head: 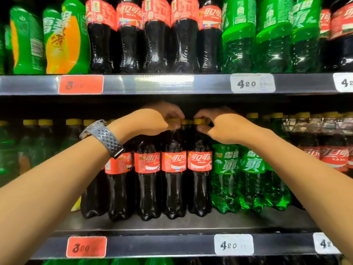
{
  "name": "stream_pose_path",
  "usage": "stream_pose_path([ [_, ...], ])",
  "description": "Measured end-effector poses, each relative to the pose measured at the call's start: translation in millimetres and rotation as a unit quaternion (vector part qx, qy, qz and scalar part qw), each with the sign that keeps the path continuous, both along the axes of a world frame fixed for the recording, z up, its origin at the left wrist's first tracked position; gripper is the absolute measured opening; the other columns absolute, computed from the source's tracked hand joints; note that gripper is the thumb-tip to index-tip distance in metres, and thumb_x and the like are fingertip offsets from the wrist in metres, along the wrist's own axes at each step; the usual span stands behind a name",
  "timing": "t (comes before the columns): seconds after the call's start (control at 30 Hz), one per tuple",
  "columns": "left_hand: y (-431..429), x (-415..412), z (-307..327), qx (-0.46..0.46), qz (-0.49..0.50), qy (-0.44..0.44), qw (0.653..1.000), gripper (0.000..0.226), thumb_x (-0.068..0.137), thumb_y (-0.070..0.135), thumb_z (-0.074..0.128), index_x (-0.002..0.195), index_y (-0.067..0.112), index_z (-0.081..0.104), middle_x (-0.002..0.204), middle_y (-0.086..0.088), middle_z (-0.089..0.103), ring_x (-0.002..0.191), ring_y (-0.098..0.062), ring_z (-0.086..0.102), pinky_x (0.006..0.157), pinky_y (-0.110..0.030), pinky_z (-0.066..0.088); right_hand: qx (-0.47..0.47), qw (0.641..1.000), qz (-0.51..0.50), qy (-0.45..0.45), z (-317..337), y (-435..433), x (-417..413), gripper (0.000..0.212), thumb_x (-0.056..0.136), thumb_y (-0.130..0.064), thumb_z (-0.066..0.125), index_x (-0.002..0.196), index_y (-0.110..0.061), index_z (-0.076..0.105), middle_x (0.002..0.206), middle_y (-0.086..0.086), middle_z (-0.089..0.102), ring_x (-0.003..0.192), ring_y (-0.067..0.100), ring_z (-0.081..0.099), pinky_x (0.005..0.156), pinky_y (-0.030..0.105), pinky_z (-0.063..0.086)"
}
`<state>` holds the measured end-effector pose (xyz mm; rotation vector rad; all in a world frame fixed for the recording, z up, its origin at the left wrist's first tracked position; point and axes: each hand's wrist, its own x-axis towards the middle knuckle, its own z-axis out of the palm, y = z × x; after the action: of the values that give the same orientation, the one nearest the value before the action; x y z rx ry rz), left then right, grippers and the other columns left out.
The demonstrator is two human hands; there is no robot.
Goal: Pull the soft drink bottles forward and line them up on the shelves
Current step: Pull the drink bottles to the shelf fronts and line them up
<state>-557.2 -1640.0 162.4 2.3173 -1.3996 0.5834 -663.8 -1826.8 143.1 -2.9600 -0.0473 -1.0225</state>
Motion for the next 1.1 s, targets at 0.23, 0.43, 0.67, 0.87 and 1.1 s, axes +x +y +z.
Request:
stream_pose_path([
  [0.23,9,-6,-7,-0.052,0.062,-0.074,0.994,0.025,0.077,0.046,0.072,0.097,0.031,0.068,0.085,0.011,0.064,0.08,-0.012,0.061,0.066,-0.021,0.045,-0.051,0.997,0.019,-0.048,-6,12,2,0.045,0.09,-0.043,0.052,0.132,-0.031,0.045,0.131,-0.003,0.052,0.119,0.022,0.047,0.09,0.03,0.039],
  [0.43,23,-5,-12,-0.065,0.041,-0.045,0.996,0.032,0.082,0.045,0.067,0.111,0.032,0.066,0.099,0.01,0.067,0.088,-0.012,0.062,0.078,-0.029,0.051,-0.061,0.995,0.061,-0.051,-7,40,11,0.038,0.088,-0.046,0.05,0.123,-0.034,0.049,0.12,-0.001,0.059,0.108,0.023,0.054,0.087,0.037,0.047],
  [0.67,69,11,-13,-0.08,0.096,-0.111,0.986,0.028,0.089,0.046,0.057,0.111,0.029,0.065,0.105,0.005,0.069,0.092,-0.016,0.061,0.075,-0.025,0.043,-0.068,0.994,0.079,-0.037,-10,63,30,0.05,0.091,-0.047,0.048,0.137,-0.031,0.039,0.139,-0.003,0.045,0.127,0.021,0.041,0.098,0.035,0.039],
  [0.87,103,23,-13,-0.078,0.145,-0.105,0.981,0.03,0.091,0.049,0.052,0.11,0.03,0.064,0.109,0.003,0.067,0.093,-0.019,0.059,0.076,-0.027,0.042,-0.071,0.992,0.103,-0.021,-7,90,47,0.052,0.093,-0.049,0.043,0.142,-0.032,0.035,0.143,-0.003,0.044,0.128,0.022,0.04,0.099,0.033,0.035],
  [1.1,117,32,-16,-0.119,0.183,-0.105,0.97,0.035,0.079,0.058,0.063,0.082,0.023,0.062,0.08,-0.001,0.066,0.077,-0.023,0.061,0.071,-0.033,0.049,-0.029,0.996,0.089,-0.005,-1,105,54,0.026,0.091,-0.046,0.047,0.116,-0.04,0.05,0.117,-0.003,0.06,0.098,0.022,0.057,0.086,0.037,0.051],
])
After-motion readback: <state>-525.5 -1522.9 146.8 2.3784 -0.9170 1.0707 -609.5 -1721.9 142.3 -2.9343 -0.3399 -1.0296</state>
